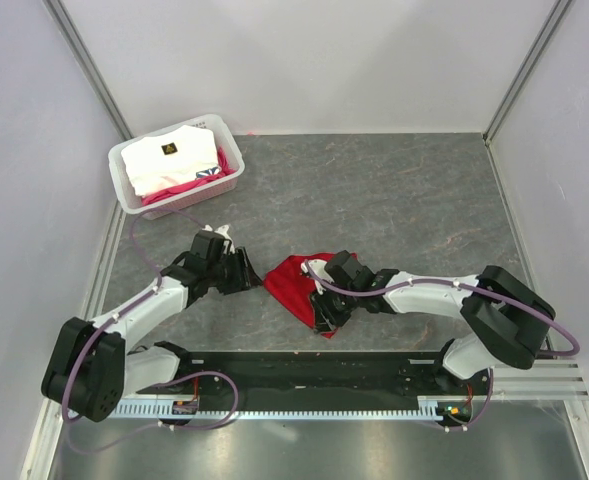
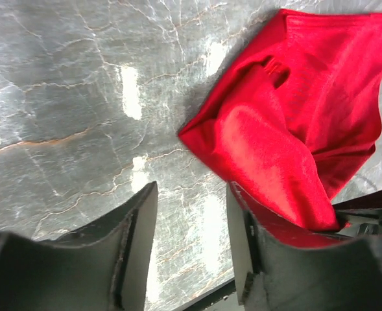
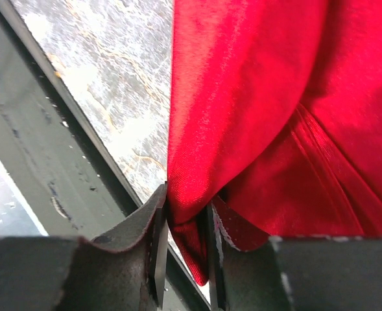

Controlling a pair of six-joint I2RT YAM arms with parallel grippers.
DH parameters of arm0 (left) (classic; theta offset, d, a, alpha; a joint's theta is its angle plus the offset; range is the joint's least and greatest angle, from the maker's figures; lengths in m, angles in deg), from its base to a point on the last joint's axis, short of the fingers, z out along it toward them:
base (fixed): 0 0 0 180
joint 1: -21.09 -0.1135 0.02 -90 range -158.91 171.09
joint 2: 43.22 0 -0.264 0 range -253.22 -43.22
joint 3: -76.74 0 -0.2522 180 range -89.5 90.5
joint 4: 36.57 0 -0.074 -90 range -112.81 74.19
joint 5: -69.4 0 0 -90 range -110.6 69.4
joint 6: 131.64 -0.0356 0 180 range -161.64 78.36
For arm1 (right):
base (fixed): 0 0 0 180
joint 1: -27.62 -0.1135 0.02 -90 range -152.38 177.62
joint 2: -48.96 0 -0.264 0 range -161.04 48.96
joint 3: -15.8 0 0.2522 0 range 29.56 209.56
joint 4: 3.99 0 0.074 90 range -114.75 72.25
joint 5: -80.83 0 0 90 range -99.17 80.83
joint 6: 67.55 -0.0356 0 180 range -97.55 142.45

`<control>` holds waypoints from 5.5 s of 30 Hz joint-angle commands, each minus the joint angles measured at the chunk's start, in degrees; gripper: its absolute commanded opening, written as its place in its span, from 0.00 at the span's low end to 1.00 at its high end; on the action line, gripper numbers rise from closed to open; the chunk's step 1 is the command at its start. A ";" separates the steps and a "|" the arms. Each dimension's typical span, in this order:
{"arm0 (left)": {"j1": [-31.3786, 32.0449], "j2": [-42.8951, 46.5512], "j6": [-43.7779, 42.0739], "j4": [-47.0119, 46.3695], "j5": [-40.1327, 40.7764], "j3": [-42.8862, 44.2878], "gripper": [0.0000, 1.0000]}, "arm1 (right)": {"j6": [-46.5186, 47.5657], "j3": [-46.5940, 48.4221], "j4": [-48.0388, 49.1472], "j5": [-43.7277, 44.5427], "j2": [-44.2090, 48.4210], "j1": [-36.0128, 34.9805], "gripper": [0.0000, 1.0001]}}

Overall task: Fold the napkin, place the utensils inside, and roll it up
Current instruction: Roll the napkin with the utensil

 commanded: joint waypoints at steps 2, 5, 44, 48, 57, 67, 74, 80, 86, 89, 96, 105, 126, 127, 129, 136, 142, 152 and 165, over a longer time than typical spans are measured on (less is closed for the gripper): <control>0.15 2.34 -1.52 -2.54 -0.08 1.95 0.57 | -0.46 -3.50 1.12 -3.59 -3.43 2.28 0.30; 0.15 1.37 -1.43 -6.06 -2.89 2.12 0.58 | -1.08 -4.12 2.27 -5.53 -3.25 2.99 0.30; 9.99 -29.48 -8.72 -1.33 1.85 19.88 0.33 | 4.37 0.63 -3.35 -2.98 -5.01 2.20 0.27; 9.99 -29.31 -8.82 -0.36 2.37 19.17 0.26 | 5.42 1.94 -4.49 -2.63 -5.71 2.02 0.28; 9.99 -23.59 -9.08 -0.27 2.90 20.23 0.62 | 6.04 3.35 -5.02 -2.63 -7.30 1.14 0.28; 10.61 -30.27 -11.10 -2.03 4.57 23.65 0.66 | 5.95 3.62 -4.76 -3.07 -7.82 0.88 0.28; 11.23 -31.41 -11.27 -3.88 4.84 23.65 0.67 | 5.86 3.53 -4.32 -3.24 -8.09 0.79 0.28; 11.58 -33.61 -11.19 -3.61 4.75 23.13 0.59 | 5.87 3.35 -4.14 -3.24 -8.00 0.61 0.28; 11.84 -34.84 -11.10 -2.91 5.01 23.92 0.56 | 6.04 3.35 -4.32 -3.42 -8.44 0.61 0.28; 12.02 -32.66 -11.10 -2.73 5.71 23.83 0.64 | 6.22 3.35 -4.41 -3.60 -8.35 0.52 0.28; 12.02 -26.68 -11.80 -2.29 11.16 22.08 0.68 | 6.83 3.44 -3.88 -5.61 -8.00 -0.61 0.27; 11.84 -17.71 -10.49 -2.47 16.26 14.87 0.73 | 8.68 5.81 -4.05 -7.20 -10.28 -2.99 0.25; 10.52 -23.59 -10.49 -13.46 7.21 11.70 0.66 | 8.68 6.08 -3.79 -7.02 -10.90 -4.13 0.25; 10.52 -23.68 -10.40 -13.37 7.21 11.27 0.61 | 8.68 6.08 -3.79 -6.94 -10.90 -4.13 0.25; 10.52 -23.86 -9.87 -11.54 7.12 10.74 0.49 | 8.85 6.17 -3.96 -6.76 -11.08 -4.05 0.24; 10.52 -21.31 -9.25 -8.98 7.12 8.19 0.26 | 9.29 6.96 -4.32 -6.06 -11.43 -4.13 0.25; 10.52 -18.15 -7.77 -7.13 6.33 5.73 0.05 | 8.86 7.13 -5.55 -2.28 -10.29 -4.13 0.30; 10.61 -16.56 -6.09 -6.51 6.51 3.97 0.02 | 7.97 11.08 -12.57 3.69 -3.97 -4.05 0.65; 10.52 -17.44 -3.89 -4.14 7.91 4.23 0.02 | 12.10 27.33 -26.11 17.21 -1.23 -7.37 0.84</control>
